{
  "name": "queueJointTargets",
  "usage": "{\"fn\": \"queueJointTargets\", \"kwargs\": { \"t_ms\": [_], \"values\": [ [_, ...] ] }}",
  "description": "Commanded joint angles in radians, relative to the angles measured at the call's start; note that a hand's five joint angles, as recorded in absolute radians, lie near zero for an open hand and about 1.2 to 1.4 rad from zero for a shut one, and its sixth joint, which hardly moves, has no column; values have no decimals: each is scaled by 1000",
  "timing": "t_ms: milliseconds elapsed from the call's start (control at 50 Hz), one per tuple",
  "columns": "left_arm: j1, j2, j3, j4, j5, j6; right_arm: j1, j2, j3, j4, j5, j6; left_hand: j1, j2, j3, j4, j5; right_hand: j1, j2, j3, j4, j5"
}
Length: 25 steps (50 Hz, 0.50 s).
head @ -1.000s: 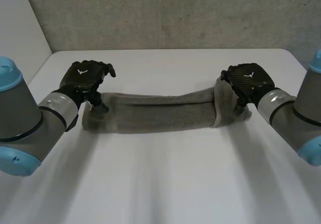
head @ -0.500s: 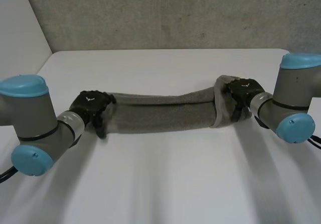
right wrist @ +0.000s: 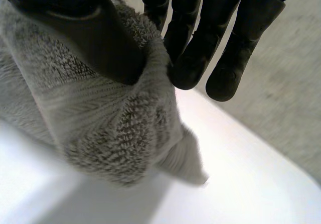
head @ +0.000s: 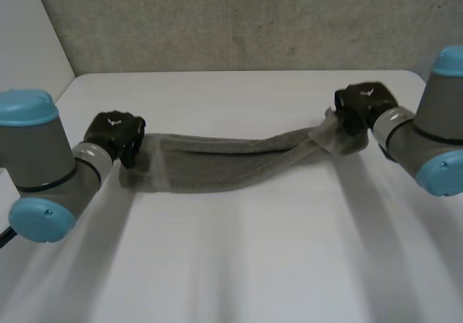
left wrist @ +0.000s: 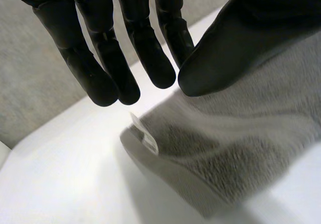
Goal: Fold the towel.
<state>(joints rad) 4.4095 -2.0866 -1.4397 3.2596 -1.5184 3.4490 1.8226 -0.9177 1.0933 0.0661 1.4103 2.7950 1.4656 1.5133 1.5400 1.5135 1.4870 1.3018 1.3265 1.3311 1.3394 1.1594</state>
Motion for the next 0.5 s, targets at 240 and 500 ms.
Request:
{"fn": "queueJointTargets", "kwargs": {
  "t_ms": [240, 500],
  "values": [
    [-8, 306, -56, -8, 15, -188, -16, -478, 138, 46, -60, 167, -69, -117, -144, -117, -265, 94, 70, 65, 57, 62],
    [-50, 231, -139, 0, 21, -183, -180, -394, 207, 139, -109, 215, -779, -827, -853, -827, -975, 94, 70, 65, 57, 62]
  ]
}}
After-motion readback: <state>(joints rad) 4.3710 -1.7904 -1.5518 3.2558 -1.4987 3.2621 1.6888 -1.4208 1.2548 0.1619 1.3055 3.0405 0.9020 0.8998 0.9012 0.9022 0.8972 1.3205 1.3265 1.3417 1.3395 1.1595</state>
